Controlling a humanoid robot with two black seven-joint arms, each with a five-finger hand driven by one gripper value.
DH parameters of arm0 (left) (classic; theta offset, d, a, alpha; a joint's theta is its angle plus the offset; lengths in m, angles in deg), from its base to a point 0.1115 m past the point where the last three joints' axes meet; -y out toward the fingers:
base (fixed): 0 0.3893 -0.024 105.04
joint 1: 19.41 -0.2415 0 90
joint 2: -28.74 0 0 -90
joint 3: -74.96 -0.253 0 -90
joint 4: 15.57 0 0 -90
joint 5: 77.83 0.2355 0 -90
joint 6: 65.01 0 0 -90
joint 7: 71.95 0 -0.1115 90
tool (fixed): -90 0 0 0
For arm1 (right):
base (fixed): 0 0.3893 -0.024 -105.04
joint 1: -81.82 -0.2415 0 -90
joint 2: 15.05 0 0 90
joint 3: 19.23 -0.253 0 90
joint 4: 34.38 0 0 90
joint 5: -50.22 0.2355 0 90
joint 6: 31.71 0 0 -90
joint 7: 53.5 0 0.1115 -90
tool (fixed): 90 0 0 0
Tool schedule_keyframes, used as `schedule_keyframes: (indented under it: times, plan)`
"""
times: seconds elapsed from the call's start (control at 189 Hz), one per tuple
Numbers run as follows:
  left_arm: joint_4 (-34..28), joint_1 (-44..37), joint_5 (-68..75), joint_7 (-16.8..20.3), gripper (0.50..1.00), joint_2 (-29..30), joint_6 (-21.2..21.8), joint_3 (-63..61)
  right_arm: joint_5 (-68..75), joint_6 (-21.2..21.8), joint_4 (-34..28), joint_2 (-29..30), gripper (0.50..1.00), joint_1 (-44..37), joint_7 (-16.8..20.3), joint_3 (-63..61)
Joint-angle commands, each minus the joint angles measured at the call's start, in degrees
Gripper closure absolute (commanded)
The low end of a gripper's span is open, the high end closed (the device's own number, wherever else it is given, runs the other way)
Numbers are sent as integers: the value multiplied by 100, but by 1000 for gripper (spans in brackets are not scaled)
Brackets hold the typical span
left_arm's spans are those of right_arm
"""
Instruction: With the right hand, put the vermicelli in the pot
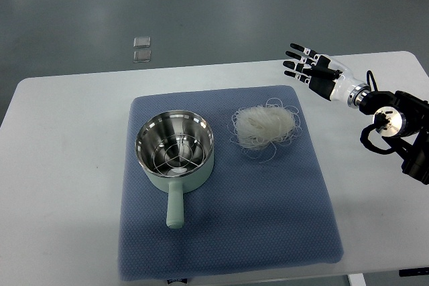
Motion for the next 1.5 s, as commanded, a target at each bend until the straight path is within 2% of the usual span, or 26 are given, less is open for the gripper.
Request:
schedule_keyframes:
  times: [0.0,0.138,0.265,0.392,0.467,0.546,0.689,0.981,1.193,1.378,1.495]
  plan:
    - [12,-2,8,-3,500,0,9,9,-25,5,-4,1,572,3,-3,-1]
    - [3,7,-1,-3,500,0,9,9,-86,-57,4,1,572,-23,6,17]
    - [3,7,-1,6,500,0,9,-18,-157,-338,13,9,572,-41,6,114]
    - [3,51,-1,6,500,0,9,-9,-183,-286,-4,1,572,-67,15,122]
    - [12,51,-1,6,500,0,9,0,-271,-110,-13,1,572,-103,15,131]
    - [12,51,-1,6,500,0,0,-9,-745,48,-4,1,572,-111,6,131]
    - [12,51,-1,6,500,0,9,-18,-1589,48,-136,18,572,-146,-12,114]
    - [12,51,-1,6,500,0,9,-18,-3205,48,-637,1,572,-278,-442,140]
    - [12,51,0,6,500,0,0,-18,-4832,57,-954,-70,572,-445,-539,535]
    - [12,51,-1,6,500,0,0,-18,-5228,48,-971,-78,572,-832,-943,1080]
    - [12,51,-1,6,500,0,0,-18,-5245,57,-971,-96,572,-981,-1040,1151]
